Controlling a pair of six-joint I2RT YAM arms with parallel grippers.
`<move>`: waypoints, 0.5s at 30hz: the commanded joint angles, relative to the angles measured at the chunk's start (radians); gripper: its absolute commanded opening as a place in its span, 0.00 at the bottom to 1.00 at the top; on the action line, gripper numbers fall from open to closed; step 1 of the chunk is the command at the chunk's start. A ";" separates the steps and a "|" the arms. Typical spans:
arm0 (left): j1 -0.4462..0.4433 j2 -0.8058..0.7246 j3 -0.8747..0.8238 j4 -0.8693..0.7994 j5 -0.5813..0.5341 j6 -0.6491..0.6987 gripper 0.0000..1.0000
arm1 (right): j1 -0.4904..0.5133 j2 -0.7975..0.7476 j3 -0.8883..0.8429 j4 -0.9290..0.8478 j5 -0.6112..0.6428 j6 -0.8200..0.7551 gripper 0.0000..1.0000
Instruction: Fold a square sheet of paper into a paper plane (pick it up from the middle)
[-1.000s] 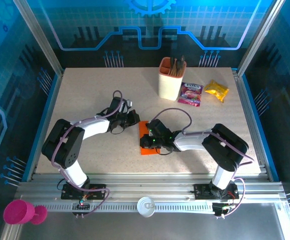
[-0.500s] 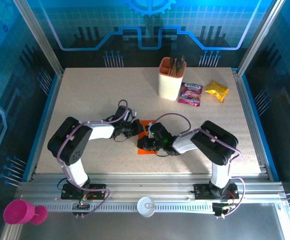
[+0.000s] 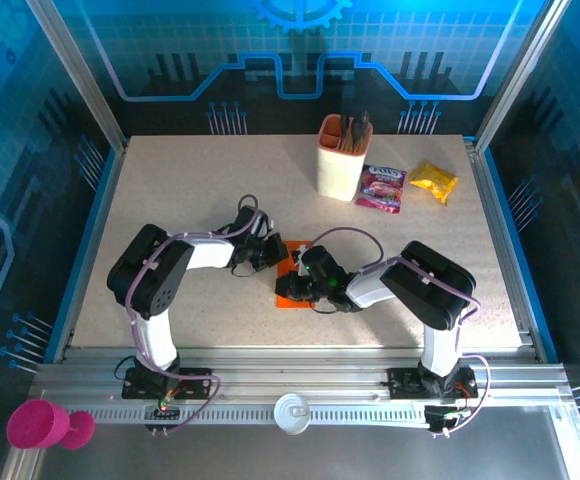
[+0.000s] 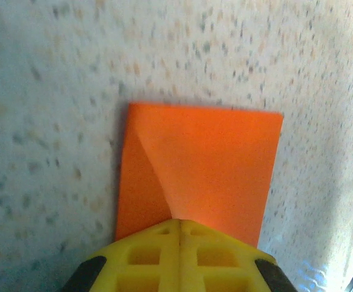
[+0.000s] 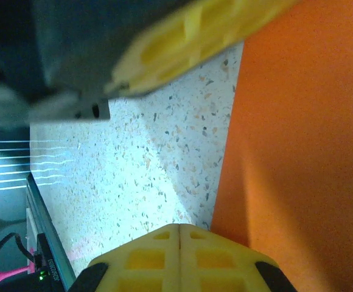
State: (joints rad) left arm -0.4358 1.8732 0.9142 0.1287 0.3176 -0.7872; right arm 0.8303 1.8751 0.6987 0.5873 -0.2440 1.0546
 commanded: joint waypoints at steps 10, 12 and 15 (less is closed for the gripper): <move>0.089 0.098 0.123 -0.053 -0.071 0.037 0.00 | 0.029 0.073 -0.024 -0.348 0.008 -0.051 0.00; 0.100 0.115 0.142 -0.061 -0.070 0.042 0.00 | 0.031 0.073 -0.030 -0.347 0.010 -0.050 0.00; 0.116 0.135 0.168 -0.070 -0.071 0.047 0.00 | 0.033 0.073 -0.039 -0.338 0.012 -0.044 0.00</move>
State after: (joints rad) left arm -0.3614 1.9579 1.0447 0.0696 0.3233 -0.7742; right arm 0.8326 1.8740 0.7322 0.5140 -0.2420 1.0233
